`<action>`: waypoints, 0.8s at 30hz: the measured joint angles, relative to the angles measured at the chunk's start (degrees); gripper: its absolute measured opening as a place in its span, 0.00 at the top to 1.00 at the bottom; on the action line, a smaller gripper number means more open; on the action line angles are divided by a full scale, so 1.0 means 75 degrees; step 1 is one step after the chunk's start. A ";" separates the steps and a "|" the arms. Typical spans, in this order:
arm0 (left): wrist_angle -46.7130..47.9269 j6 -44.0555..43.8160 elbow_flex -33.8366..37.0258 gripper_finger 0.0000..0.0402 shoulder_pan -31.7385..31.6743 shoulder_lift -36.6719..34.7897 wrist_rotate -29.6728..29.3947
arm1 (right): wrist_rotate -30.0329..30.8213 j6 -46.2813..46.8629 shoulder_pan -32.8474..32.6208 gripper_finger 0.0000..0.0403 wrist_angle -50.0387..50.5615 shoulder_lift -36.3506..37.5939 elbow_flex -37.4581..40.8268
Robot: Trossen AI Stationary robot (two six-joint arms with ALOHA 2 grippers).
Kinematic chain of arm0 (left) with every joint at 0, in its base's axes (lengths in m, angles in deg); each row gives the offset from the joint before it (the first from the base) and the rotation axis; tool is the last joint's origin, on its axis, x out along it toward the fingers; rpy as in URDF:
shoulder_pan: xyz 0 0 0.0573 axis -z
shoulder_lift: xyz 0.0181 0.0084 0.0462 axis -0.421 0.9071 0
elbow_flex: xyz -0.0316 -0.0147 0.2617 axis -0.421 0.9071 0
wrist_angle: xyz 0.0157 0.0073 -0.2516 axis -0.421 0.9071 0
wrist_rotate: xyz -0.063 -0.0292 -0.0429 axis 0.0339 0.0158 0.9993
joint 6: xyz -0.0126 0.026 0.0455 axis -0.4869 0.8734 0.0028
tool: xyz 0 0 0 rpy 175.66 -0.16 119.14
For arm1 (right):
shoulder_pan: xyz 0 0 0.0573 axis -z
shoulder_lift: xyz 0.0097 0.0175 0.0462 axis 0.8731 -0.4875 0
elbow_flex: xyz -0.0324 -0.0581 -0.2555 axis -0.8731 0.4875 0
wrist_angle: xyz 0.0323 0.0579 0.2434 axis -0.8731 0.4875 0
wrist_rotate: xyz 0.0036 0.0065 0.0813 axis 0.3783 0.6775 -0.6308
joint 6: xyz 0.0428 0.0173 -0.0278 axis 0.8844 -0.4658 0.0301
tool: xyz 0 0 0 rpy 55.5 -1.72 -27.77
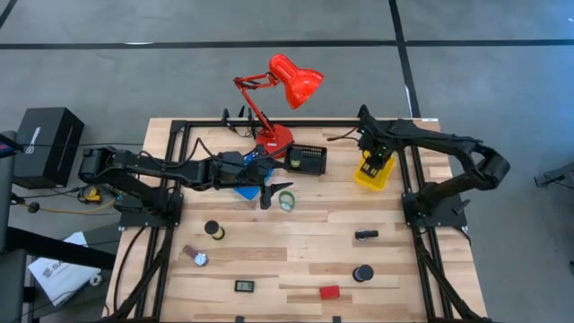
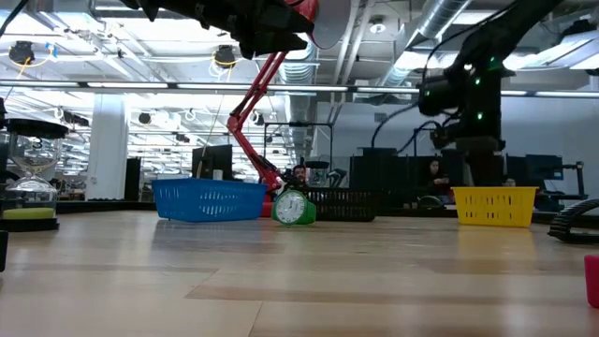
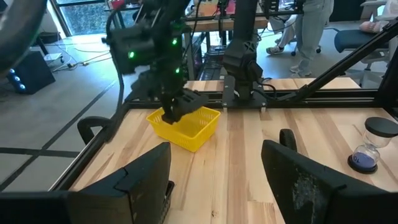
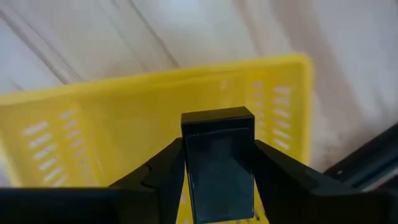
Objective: Pick & Place Office items
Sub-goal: Put the top right black digital timer into the yellow bin, then put the green watch into the blue bin
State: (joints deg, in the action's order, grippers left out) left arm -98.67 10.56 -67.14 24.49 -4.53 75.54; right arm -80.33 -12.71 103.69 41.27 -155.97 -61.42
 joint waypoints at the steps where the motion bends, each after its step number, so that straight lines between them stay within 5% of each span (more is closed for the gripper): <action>1: -0.0001 -0.0001 0.0000 0.39 0.0003 0.0000 0.0000 | -0.0034 -0.0006 0.0008 0.58 -0.0008 -0.0149 0.0000; 8: 0.0004 -0.0003 0.0000 0.39 0.0003 0.0000 0.0000 | 0.0183 -0.0122 0.0007 0.65 -0.0024 -0.1012 0.0000; 17: 0.0006 -0.0003 0.0000 0.39 0.0006 0.0000 0.0000 | 0.0213 -0.0183 -0.0037 0.49 0.0039 -0.1095 0.0000; 24: 0.0007 -0.0006 0.0000 0.39 0.0006 0.0000 0.0000 | 0.0213 -0.0182 -0.0062 0.50 0.0614 -0.0677 -0.0023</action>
State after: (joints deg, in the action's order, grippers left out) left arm -98.62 10.51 -67.14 24.54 -4.53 75.54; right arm -78.73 -14.08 103.23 45.88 -161.05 -61.60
